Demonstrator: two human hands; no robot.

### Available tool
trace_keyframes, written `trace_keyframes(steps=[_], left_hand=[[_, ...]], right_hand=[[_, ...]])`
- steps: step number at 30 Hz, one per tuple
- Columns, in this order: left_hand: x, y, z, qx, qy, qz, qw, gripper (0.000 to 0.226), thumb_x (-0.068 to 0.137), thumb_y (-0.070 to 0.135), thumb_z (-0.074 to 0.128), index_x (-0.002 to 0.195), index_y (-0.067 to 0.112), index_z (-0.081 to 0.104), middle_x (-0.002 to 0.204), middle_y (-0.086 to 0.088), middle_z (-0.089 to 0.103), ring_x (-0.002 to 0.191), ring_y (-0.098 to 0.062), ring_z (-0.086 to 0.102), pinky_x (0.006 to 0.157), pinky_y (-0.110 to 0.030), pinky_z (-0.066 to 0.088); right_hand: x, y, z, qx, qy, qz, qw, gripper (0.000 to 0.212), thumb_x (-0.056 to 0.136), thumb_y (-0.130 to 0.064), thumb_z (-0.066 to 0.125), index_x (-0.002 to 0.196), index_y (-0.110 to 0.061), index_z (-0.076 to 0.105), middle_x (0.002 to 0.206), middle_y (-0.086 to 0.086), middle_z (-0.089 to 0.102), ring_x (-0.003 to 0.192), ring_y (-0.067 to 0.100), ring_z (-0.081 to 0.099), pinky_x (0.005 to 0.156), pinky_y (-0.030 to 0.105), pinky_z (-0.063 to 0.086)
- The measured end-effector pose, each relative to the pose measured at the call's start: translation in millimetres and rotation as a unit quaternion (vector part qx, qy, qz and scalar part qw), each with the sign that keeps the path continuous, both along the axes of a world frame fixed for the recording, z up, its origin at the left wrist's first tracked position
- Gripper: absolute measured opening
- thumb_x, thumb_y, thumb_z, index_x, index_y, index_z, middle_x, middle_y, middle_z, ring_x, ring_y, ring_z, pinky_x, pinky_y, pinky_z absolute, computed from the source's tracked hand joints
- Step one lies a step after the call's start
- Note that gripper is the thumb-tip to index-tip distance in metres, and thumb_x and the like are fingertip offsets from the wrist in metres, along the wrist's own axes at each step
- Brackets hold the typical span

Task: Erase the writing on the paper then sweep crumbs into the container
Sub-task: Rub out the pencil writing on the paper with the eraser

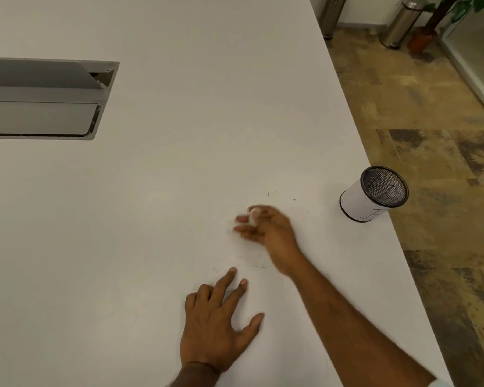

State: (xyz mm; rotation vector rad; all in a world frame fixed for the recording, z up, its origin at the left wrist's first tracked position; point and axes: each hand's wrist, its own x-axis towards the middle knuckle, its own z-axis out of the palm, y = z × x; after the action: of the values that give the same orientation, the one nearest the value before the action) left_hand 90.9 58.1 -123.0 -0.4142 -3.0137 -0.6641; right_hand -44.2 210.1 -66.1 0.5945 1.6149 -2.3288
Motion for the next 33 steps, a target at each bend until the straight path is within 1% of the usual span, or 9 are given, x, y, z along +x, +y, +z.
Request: trace_keyframes(steps=[2,3,6,9,12,15,20,25,33], left_hand=[[-0.2,0.2,0.0,-0.001,-0.004,-0.003,1.000,0.062,0.080,0.073,0.055,0.124,0.031,0.069,0.144,0.007,0.054,0.090,-0.016,0.055,0.080,-0.039,0.044],[-0.3,0.4,-0.3,-0.001,-0.003,-0.003,1.000,0.063,0.080,0.073,0.055,0.124,0.031,0.069,0.144,0.007,0.054,0.090,-0.017,0.055,0.080,-0.039,0.044],[-0.4,-0.2,-1.4,0.002,0.000,-0.001,1.000,0.063,0.080,0.072,0.056,0.125,0.031,0.069,0.145,0.008,0.053,0.091,-0.017,0.055,0.082,-0.039,0.043],[1.3,0.0,-1.6,-0.002,0.006,0.004,1.000,0.062,0.081,0.072,0.054,0.124,0.031,0.069,0.144,0.008,0.054,0.091,-0.017,0.054,0.082,-0.040,0.046],[1.5,0.4,-0.9,0.003,0.009,0.009,1.000,0.060,0.082,0.071,0.054,0.123,0.031,0.070,0.144,0.007,0.055,0.091,-0.017,0.056,0.082,-0.041,0.047],[2.3,-0.4,-2.0,0.002,0.014,0.004,1.000,0.059,0.082,0.070,0.054,0.122,0.030,0.071,0.145,0.006,0.055,0.091,-0.019,0.057,0.082,-0.041,0.046],[1.8,0.5,-0.2,0.004,0.022,0.003,1.000,0.058,0.083,0.068,0.054,0.121,0.029,0.071,0.144,0.005,0.055,0.092,-0.018,0.054,0.082,-0.040,0.044],[5.9,0.4,-0.2,0.014,0.034,0.006,0.999,0.053,0.085,0.062,0.055,0.117,0.024,0.072,0.142,0.004,0.058,0.095,-0.018,0.058,0.083,-0.038,0.043],[10.5,-3.8,0.1,0.050,0.055,0.000,0.997,0.050,0.088,0.060,0.052,0.111,0.021,0.076,0.135,0.003,0.063,0.106,-0.022,0.060,0.089,-0.039,0.044]], right_hand=[[14.0,-13.1,-7.0,0.012,-0.028,0.090,0.995,0.017,0.099,-0.010,0.048,0.108,0.001,0.057,0.101,0.020,0.070,0.087,0.028,0.071,0.078,0.032,0.058],[14.3,-14.4,-10.4,0.006,-0.036,0.092,0.995,0.018,0.099,-0.010,0.047,0.109,0.001,0.057,0.103,0.019,0.070,0.091,0.028,0.071,0.081,0.032,0.057],[-6.4,-2.8,-14.7,-0.035,-0.033,-0.031,0.998,0.015,0.100,-0.008,0.044,0.105,-0.002,0.057,0.106,0.020,0.068,0.093,0.028,0.070,0.083,0.031,0.057],[-27.6,17.9,-13.8,0.009,0.010,-0.150,0.989,0.017,0.099,-0.007,0.045,0.111,0.001,0.054,0.107,0.022,0.066,0.088,0.024,0.069,0.082,0.029,0.057],[-20.0,30.9,-10.1,0.081,0.074,-0.201,0.973,0.017,0.100,-0.011,0.046,0.110,-0.001,0.054,0.101,0.021,0.067,0.082,0.025,0.069,0.072,0.028,0.057],[14.0,27.7,-8.6,0.143,0.113,-0.174,0.968,0.015,0.100,-0.016,0.047,0.104,-0.006,0.058,0.091,0.015,0.070,0.076,0.027,0.069,0.063,0.029,0.056],[61.3,18.2,-21.0,0.128,0.065,-0.020,0.989,0.019,0.099,-0.015,0.047,0.107,-0.003,0.059,0.096,0.017,0.070,0.083,0.028,0.072,0.073,0.031,0.057],[55.3,26.8,-30.0,0.103,0.073,-0.120,0.985,0.018,0.098,-0.015,0.048,0.106,-0.002,0.058,0.099,0.018,0.069,0.089,0.031,0.070,0.080,0.033,0.057],[45.9,25.8,-41.2,0.212,0.136,-0.159,0.955,0.013,0.099,-0.020,0.048,0.102,-0.017,0.060,0.096,0.009,0.070,0.088,0.023,0.071,0.082,0.037,0.057]])
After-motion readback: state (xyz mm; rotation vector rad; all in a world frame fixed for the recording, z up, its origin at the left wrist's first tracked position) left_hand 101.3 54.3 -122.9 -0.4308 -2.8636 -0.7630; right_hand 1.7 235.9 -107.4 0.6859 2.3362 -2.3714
